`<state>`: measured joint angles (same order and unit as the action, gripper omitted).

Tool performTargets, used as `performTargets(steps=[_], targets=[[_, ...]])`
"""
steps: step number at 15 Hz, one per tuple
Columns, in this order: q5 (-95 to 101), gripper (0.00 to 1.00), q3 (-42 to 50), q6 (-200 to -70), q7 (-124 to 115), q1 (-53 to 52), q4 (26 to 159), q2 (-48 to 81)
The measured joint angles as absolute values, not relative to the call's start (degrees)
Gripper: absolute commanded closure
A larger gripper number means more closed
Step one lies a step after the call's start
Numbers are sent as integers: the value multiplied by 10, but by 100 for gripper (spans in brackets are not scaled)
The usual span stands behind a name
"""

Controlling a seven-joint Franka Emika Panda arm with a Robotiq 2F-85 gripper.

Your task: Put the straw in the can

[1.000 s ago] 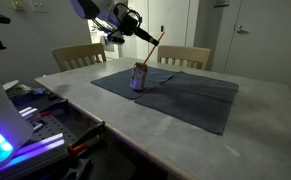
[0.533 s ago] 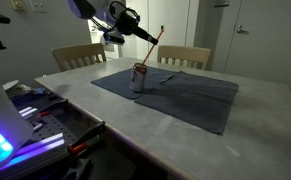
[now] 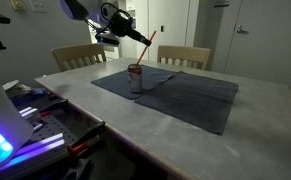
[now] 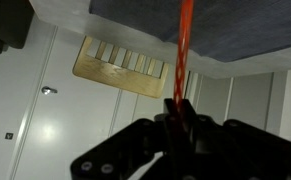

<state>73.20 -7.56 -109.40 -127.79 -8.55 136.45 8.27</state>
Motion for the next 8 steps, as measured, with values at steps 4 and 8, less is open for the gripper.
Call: performTargets(steps=[4,8], targets=[[731,98,-87,-1074,-1305,-98,1375,82],[731,85,-89,-1058,-1325,-106,1384,82]])
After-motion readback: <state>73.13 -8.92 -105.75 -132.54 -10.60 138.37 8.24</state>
